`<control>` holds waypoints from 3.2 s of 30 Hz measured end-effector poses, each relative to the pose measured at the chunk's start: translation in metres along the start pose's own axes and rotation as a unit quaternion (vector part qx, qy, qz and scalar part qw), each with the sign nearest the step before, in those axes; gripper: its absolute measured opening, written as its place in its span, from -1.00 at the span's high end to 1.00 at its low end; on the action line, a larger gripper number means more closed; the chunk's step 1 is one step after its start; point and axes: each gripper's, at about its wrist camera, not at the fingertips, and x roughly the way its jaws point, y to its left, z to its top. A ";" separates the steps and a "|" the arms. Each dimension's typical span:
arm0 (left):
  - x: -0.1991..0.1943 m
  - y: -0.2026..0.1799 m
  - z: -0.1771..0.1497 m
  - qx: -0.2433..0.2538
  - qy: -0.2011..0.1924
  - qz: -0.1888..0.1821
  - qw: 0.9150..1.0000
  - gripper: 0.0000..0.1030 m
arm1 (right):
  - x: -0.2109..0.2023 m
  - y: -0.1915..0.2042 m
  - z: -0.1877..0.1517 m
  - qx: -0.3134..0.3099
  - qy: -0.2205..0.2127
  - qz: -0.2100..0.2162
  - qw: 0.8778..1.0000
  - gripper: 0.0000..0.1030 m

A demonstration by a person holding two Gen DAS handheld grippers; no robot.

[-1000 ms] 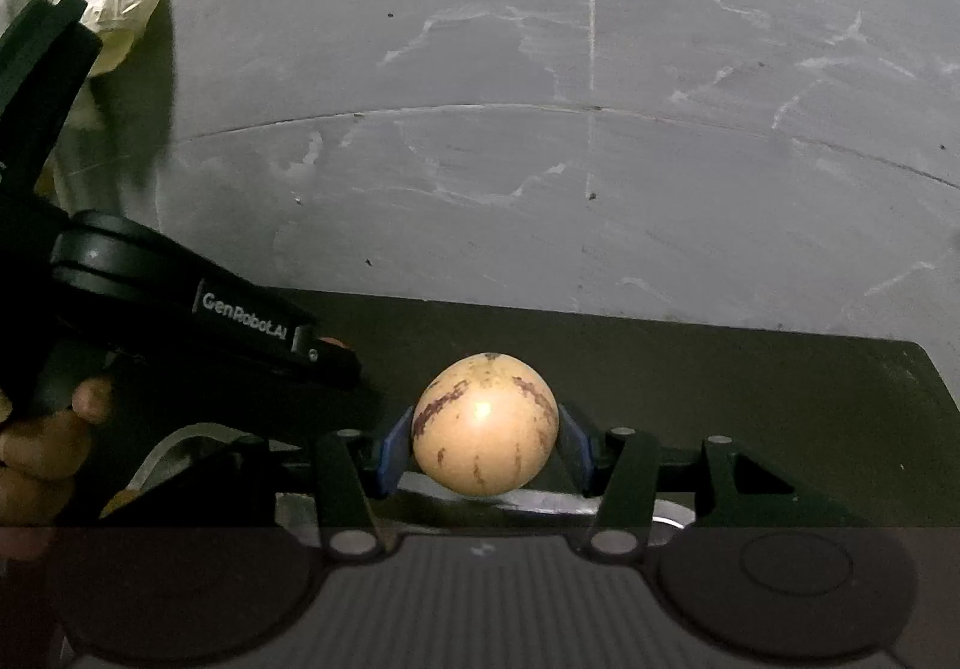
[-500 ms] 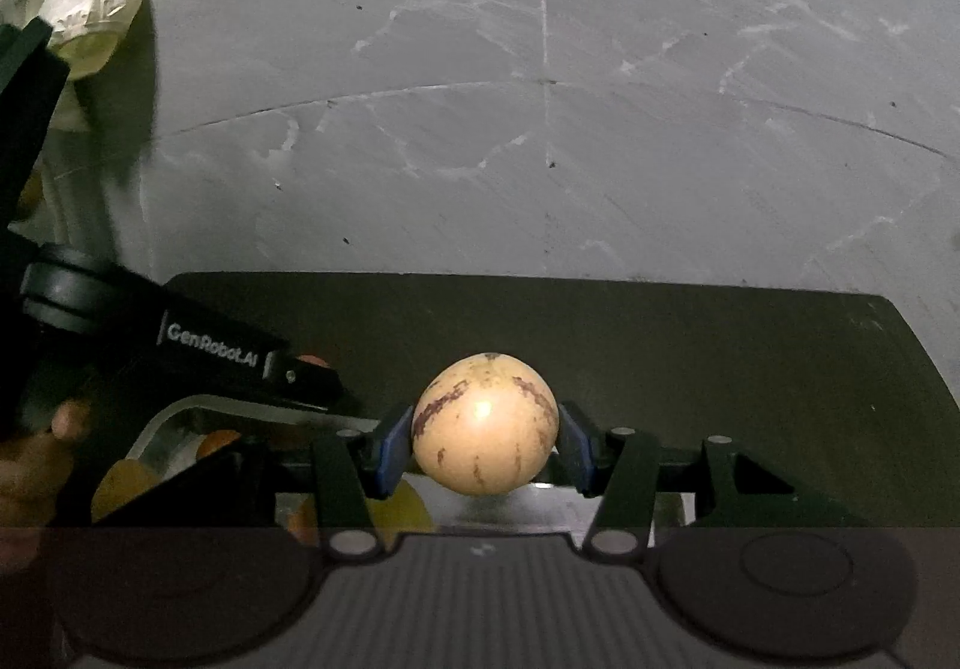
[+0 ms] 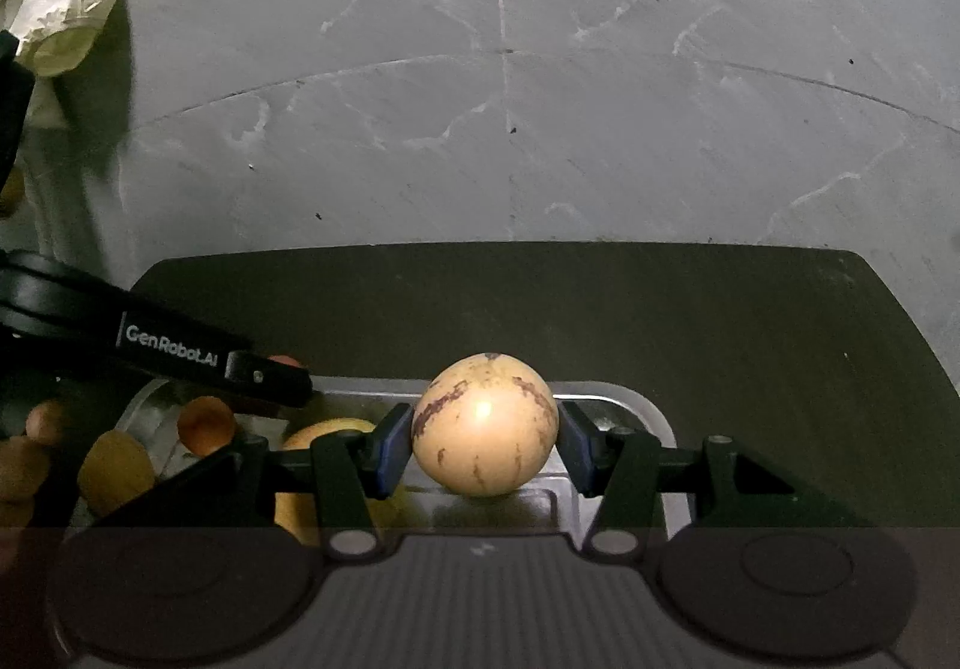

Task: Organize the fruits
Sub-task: 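Carry the red fruit and cream striped fruit over the tray with both tools, then lower both fruits into the tray and open both tools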

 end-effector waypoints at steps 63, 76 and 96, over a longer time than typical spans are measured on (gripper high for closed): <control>0.023 -0.008 0.002 -0.006 0.029 0.012 0.999 0.49 | -0.009 0.002 -0.028 0.011 0.042 0.009 0.999 -0.09; 0.024 -0.010 0.003 -0.005 0.028 0.014 0.999 0.48 | -0.008 0.001 -0.028 0.010 0.043 0.011 0.999 -0.09; 0.024 -0.010 0.004 -0.001 0.034 0.013 0.999 0.21 | -0.008 0.002 -0.027 0.007 0.044 0.014 0.999 -0.14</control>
